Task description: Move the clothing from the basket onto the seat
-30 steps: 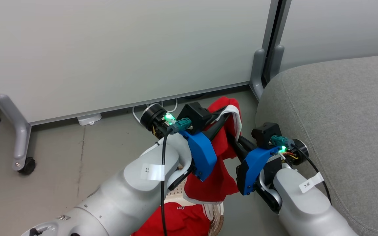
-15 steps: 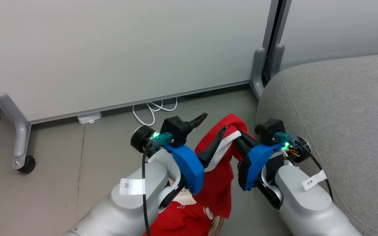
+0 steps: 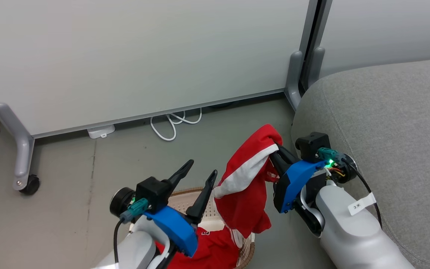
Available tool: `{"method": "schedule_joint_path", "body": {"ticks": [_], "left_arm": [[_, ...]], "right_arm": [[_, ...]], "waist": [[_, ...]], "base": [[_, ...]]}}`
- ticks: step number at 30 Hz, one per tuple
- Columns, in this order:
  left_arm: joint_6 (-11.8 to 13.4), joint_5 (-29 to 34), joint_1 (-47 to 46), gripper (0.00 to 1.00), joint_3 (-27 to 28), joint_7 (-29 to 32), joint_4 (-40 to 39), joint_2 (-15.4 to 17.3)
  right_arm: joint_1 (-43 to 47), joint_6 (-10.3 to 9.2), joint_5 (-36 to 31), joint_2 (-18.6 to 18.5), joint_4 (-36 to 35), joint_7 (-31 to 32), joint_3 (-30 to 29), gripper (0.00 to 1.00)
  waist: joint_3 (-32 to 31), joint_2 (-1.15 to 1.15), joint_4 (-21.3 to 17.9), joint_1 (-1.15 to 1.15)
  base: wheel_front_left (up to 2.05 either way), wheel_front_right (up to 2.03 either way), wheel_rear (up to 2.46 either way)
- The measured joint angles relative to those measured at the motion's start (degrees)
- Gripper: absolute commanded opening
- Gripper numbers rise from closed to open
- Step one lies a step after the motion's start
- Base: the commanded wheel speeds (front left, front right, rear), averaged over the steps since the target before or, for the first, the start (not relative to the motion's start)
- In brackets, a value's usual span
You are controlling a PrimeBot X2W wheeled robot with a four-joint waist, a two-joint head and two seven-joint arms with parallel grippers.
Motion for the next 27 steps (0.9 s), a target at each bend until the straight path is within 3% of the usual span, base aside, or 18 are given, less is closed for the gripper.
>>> {"method": "schedule_joint_path", "body": {"ticks": [12, 23, 27], "left_arm": [[-0.4, 8.0, 13.3, 1.00, 13.2, 0.0, -9.0, 1.7], [-1.7, 11.5, 15.4, 1.00, 16.5, 0.0, -9.3, -0.1], [-1.8, 12.1, 15.6, 1.00, 16.9, 0.0, -9.3, -0.4]], "right_arm": [[0.0, 0.00, -0.7, 0.0, 0.2, -0.7, -1.9, 0.00], [0.4, 0.00, -1.5, 0.0, 0.2, -0.8, -3.4, 0.00], [0.9, 0.00, -1.4, 0.0, -0.5, -0.5, -3.0, 0.00]], "waist": [[0.1, 0.00, 0.1, 0.00], [-0.4, 0.00, 0.4, 0.00], [-0.4, 0.00, -1.1, 0.00]], "base": [[0.00, 0.00, 0.00], [0.00, 0.00, 0.00], [0.00, 0.00, 0.00]]}}
